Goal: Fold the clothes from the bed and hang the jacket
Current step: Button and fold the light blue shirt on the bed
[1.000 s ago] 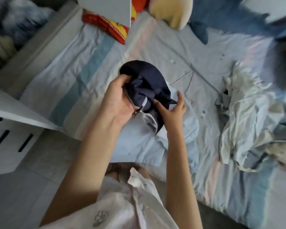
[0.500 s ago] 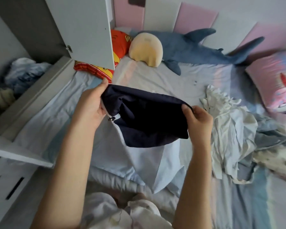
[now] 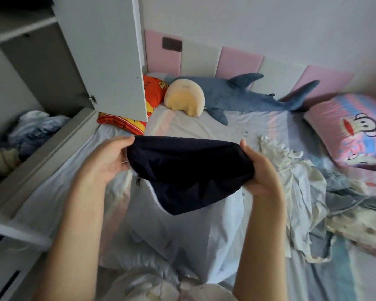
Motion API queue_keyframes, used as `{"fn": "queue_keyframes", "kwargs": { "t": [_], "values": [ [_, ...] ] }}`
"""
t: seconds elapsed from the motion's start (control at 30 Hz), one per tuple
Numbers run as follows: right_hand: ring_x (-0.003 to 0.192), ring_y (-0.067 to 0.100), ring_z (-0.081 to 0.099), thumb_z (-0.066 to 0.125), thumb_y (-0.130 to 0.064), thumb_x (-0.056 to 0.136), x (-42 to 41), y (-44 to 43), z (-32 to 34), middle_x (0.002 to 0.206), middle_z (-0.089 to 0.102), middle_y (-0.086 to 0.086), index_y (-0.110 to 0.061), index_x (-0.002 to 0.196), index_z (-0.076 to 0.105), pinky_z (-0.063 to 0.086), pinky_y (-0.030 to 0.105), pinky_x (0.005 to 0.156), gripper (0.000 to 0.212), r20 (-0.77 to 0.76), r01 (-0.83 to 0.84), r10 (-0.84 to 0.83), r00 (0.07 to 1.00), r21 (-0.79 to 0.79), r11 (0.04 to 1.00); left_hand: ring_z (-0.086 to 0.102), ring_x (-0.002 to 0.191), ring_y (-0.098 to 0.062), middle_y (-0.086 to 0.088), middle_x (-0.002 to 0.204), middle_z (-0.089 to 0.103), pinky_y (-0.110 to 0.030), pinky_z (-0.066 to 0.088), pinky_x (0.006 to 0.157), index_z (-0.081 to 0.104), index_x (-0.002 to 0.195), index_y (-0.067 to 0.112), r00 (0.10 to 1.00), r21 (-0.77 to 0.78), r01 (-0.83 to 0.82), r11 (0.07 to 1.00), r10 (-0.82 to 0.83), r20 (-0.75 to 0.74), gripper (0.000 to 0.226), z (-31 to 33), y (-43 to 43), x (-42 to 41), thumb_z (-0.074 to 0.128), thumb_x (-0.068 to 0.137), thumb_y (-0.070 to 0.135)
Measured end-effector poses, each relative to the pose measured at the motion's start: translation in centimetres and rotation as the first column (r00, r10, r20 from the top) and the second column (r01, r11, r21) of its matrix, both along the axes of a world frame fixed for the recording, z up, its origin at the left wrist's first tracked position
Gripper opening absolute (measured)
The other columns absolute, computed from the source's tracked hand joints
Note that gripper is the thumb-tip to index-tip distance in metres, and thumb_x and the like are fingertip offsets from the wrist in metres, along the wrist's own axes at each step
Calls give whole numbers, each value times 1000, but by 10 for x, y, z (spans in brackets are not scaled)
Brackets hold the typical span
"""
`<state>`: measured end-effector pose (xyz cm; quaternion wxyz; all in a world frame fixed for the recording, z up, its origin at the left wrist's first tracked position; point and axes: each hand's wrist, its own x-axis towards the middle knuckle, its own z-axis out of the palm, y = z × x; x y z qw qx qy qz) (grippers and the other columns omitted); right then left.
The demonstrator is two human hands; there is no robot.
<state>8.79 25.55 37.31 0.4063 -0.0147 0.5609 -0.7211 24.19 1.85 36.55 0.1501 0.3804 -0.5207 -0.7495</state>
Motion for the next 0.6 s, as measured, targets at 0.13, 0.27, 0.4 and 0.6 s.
{"fn": "queue_keyframes", "kwargs": {
  "t": [0.13, 0.27, 0.4, 0.6],
  "values": [
    [64, 17, 67, 55, -34, 90, -4, -2, 7, 68, 69, 5, -11, 74, 72, 53, 26, 64, 33, -83, 8, -8, 997, -2, 1000, 60, 45, -7, 3, 55, 63, -15, 47, 42, 53, 77, 18, 992, 188, -91, 978, 105, -68, 21, -1, -4, 5, 48, 96, 11],
    [56, 15, 63, 50, -27, 94, -3, -6, 18, 61, 66, 3, -15, 64, 75, 49, 22, 54, 41, -202, -48, 37, 979, -50, 998, 61, 66, -15, -9, 94, 59, -23, 48, 55, 50, 109, 21, 977, -235, -36, 971, 84, 197, 21, -15, -9, 1, 54, 93, 10],
    [69, 16, 68, 47, -22, 97, 14, -26, 26, 76, 71, 7, -11, 85, 73, 54, 24, 59, 31, -285, -216, 197, 938, -35, 976, 56, 102, -37, -22, 144, 27, -36, 43, 84, 37, 140, 24, 696, -540, 491, 683, 65, 715, 51, -17, -4, -1, 45, 92, 10],
    [80, 15, 66, 36, -11, 101, 22, -34, 34, 92, 68, 6, -23, 119, 59, 55, 21, 66, 31, -275, -291, 226, 934, -225, 930, 49, 125, -18, 0, 136, 50, -38, 38, 105, 52, 128, 29, 932, -778, 343, 526, -88, 351, 34, 4, 20, -10, 50, 95, 20]
  ]
}}
